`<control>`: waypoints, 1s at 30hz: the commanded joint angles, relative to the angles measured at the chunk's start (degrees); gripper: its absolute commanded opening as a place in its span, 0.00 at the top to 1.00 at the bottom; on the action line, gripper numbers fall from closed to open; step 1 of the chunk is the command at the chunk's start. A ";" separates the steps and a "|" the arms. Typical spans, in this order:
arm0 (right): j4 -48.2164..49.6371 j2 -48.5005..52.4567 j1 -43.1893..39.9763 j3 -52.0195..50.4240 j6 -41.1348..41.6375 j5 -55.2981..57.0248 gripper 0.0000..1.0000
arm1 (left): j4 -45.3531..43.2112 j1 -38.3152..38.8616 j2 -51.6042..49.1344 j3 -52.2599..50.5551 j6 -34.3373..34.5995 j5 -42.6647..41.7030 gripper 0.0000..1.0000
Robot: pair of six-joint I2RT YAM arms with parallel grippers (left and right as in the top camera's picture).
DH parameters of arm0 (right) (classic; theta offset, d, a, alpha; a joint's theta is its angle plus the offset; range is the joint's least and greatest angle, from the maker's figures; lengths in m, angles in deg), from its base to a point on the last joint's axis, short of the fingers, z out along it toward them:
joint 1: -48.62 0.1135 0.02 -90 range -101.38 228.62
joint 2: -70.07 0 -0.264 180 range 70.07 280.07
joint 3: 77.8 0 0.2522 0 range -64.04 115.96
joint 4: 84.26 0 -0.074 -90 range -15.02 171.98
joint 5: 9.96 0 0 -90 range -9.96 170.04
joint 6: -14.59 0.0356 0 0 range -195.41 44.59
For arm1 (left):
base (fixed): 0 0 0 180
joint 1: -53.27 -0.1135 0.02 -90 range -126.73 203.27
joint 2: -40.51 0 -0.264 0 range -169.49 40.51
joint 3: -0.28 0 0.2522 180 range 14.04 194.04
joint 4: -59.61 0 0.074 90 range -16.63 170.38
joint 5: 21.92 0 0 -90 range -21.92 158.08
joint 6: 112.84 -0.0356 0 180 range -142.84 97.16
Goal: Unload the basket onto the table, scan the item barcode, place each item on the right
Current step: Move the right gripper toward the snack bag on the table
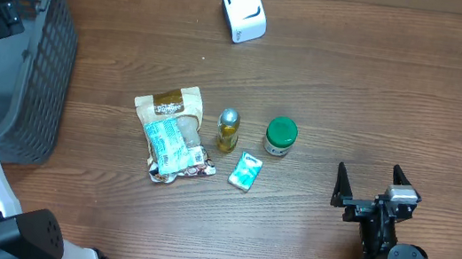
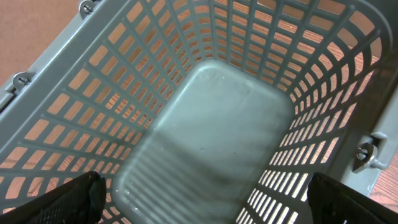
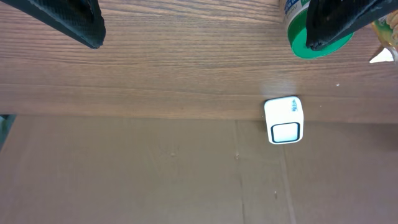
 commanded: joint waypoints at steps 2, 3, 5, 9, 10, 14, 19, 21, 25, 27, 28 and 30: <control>0.11 -0.35 0.15 -0.55 -0.26 0.57 0.00 | 0.09 0.13 0.11 0.83 -1.07 -0.48 0.00; 0.11 -0.35 0.15 -0.55 -0.24 0.57 0.00 | 0.13 0.11 0.11 0.83 -1.09 -0.46 0.01; 0.11 -0.35 0.15 -0.55 -0.26 0.57 0.00 | 0.20 0.11 0.11 0.85 -1.07 -0.46 0.00; 0.11 -0.35 0.15 -0.55 -0.26 0.57 0.00 | 0.20 0.11 0.11 0.83 -1.07 -0.46 0.00; 0.11 -0.35 0.15 -0.55 -0.26 0.57 0.00 | 0.20 0.11 0.11 0.83 -1.09 -0.46 0.00; 0.11 -0.35 0.15 -0.55 -0.26 0.57 0.00 | 0.20 0.11 0.11 0.85 -1.07 -0.46 0.00; 0.11 -0.35 0.15 -0.55 -0.26 0.57 0.00 | 0.20 0.11 0.11 0.83 -1.07 -0.46 0.00; 0.11 -0.35 0.15 -0.55 -0.26 0.57 0.00 | 0.20 0.11 0.11 0.85 -1.07 -0.46 0.01; 0.11 -0.35 0.13 -0.55 -0.26 1.01 0.00 | 0.20 0.13 0.11 0.83 -1.07 -0.48 0.01; 0.07 -0.35 0.15 -0.55 0.48 -1.16 0.00 | 0.20 0.11 0.11 0.83 -1.09 -0.46 0.01; 0.11 -0.35 0.20 -0.57 1.01 -3.34 0.00 | 0.20 0.13 0.11 0.83 -1.07 -0.48 0.01; 0.44 -0.35 0.20 -0.55 3.85 -5.88 0.00 | 0.20 0.11 0.11 0.85 -1.09 -0.48 0.01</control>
